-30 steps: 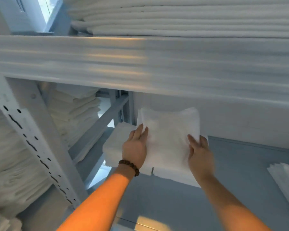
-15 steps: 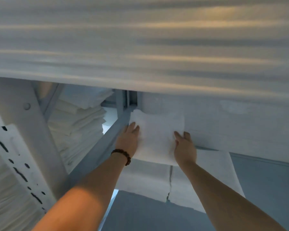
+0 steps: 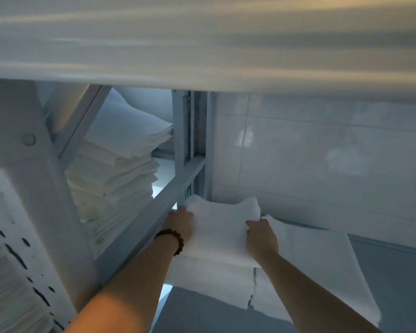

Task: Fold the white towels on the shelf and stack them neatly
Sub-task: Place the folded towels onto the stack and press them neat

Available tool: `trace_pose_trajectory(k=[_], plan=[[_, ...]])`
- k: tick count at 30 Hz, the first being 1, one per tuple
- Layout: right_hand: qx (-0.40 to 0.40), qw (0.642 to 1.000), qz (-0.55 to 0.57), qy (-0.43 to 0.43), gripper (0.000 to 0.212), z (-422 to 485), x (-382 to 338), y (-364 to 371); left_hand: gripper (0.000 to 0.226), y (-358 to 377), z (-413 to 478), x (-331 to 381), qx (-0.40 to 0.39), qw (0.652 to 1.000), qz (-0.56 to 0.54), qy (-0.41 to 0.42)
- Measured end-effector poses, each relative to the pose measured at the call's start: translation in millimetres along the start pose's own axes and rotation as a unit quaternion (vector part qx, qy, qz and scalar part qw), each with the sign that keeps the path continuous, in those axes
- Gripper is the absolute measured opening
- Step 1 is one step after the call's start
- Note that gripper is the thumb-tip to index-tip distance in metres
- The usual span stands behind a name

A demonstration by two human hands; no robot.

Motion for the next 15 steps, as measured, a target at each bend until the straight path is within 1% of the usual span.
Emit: trace_pose_trajectory(k=[1, 3, 5, 6, 9, 10, 12, 15], plan=[[-0.007, 1.000, 0.021, 0.008, 0.037, -0.8, -0.8, 2.4, 0.035, -1.5, -0.2, -2.5, -0.001, 1.000, -0.003, -0.014], [-0.025, 0.999, 0.025, 0.011, 0.036, -7.2, 1.4, 6.7, 0.036, 3.8, -4.2, -3.0, -0.036, 0.999, 0.001, -0.040], [-0.068, 0.997, -0.037, -0.003, 0.038, -14.3, 4.9, 9.7, 0.035, 12.4, -14.8, 0.8, -0.073, 0.996, 0.001, -0.049], [-0.080, 0.995, -0.059, -0.012, 0.039, -16.4, 6.7, 9.3, 0.035, 16.5, -20.1, 2.2, -0.081, 0.995, -0.016, -0.062], [-0.126, 0.991, -0.050, -0.017, 0.043, -19.1, 9.9, 3.7, 0.041, 18.3, -33.1, 8.3, -0.060, 0.994, -0.034, -0.079], [-0.135, 0.990, -0.045, -0.017, 0.045, -20.3, 11.0, 1.7, 0.043, 18.8, -36.6, 13.3, -0.046, 0.996, -0.032, -0.073], [-0.142, 0.988, -0.050, -0.017, 0.049, -27.4, 14.3, -2.3, 0.048, 19.0, -45.6, 24.8, -0.020, 0.999, -0.027, -0.031], [-0.121, 0.990, -0.064, -0.043, 0.054, -47.0, 18.1, -14.3, 0.053, 14.0, -64.6, 42.7, -0.010, 0.998, -0.054, 0.007]])
Point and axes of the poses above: each hand's wrist, its own z-axis towards the middle knuckle, its own y-axis out of the palm, x = y × z, the point moved 1 cm from there along z, towards the middle knuckle, and after that the axes turned 9 degrees about y, right-handed, at the moved point
